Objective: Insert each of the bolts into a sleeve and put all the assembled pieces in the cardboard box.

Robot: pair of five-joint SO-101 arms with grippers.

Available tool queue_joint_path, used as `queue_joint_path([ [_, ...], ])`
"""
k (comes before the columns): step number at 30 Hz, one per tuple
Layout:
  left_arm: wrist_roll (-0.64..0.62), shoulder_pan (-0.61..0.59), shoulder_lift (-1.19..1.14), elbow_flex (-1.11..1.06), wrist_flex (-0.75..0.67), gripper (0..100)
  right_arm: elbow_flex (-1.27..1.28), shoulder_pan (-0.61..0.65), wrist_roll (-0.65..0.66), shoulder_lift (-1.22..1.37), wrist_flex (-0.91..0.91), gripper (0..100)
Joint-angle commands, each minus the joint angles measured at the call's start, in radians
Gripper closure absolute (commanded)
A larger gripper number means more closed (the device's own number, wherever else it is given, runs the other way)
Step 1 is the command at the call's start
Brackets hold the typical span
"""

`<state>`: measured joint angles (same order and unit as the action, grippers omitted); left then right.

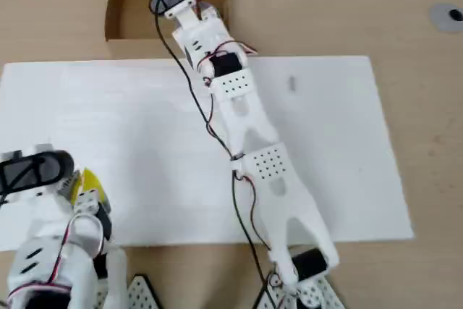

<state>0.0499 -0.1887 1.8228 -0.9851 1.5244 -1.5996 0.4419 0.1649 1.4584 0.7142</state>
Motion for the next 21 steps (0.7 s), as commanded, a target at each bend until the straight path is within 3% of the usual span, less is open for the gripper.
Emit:
queue_joint_path([
  [1, -0.005, -0.012, 0.004, -0.025, -0.031, 97, -0.071, -0.004, 0.006, -0.016, 0.025, 79.6],
  [10, -0.006, -0.012, 0.004, -0.078, -0.043, 97, -0.071, -0.027, 0.0, -0.206, 0.084, 82.8],
  [14, -0.006, -0.012, 0.004, -0.087, -0.046, 97, -0.068, -0.027, 0.0, -0.377, 0.269, 97.9],
  [21, -0.006, -0.012, 0.004, -0.091, -0.046, 97, -0.068, -0.027, -0.012, -0.608, 0.64, 98.8],
])
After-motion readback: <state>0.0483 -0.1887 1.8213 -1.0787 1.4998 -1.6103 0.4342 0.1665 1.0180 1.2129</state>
